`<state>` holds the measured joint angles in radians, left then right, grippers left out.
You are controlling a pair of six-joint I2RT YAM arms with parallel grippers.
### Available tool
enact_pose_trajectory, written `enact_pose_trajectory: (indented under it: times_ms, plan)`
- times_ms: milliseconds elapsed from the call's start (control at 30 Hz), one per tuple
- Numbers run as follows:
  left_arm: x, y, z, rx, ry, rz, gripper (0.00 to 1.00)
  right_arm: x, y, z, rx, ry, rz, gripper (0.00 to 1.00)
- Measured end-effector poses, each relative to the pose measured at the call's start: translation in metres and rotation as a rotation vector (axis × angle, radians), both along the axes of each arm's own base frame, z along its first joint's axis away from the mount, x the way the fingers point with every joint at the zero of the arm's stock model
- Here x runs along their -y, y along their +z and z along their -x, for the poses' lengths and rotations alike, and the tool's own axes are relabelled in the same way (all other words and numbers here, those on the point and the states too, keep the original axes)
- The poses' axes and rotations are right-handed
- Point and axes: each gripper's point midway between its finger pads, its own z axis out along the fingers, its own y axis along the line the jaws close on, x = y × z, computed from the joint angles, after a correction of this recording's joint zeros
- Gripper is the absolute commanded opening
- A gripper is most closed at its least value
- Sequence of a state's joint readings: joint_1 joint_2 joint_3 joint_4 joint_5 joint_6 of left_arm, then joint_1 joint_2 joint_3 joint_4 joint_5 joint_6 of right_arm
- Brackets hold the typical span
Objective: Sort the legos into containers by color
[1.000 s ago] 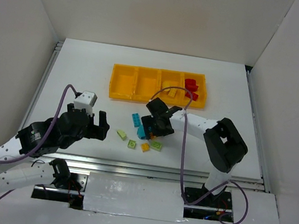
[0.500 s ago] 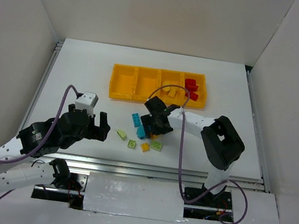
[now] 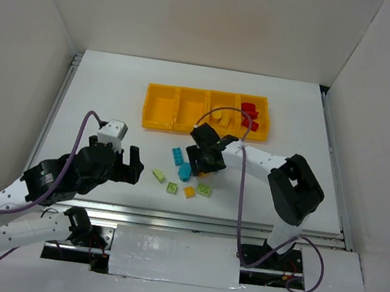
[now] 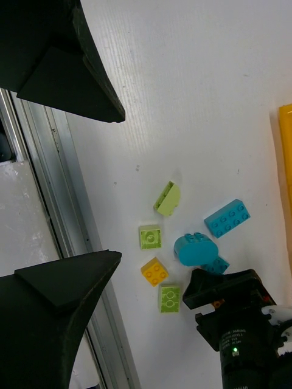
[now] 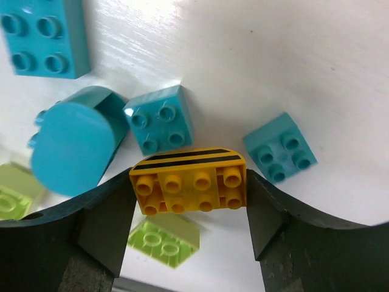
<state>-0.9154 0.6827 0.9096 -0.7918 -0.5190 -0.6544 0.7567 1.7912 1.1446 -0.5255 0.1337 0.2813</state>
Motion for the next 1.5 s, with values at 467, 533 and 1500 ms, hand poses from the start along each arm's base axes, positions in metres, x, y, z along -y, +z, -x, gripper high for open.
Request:
enact_pose_trajectory:
  times_ms: [467, 533, 1500]
  plan:
    - [-0.001, 0.001, 0.0, 0.005, 0.004, 0.004, 1.0, 0.014, 0.143, -0.118, 0.313, -0.302, -0.184, 0.45]
    - [-0.002, 0.001, 0.0, 0.007, 0.007, 0.003, 1.0, 0.023, 0.15, -0.15, 0.348, -0.366, -0.176, 0.45]
    - [-0.002, 0.003, 0.0, 0.013, 0.009, 0.007, 1.0, 0.026, 0.189, -0.168, 0.429, -0.44, -0.116, 1.0]
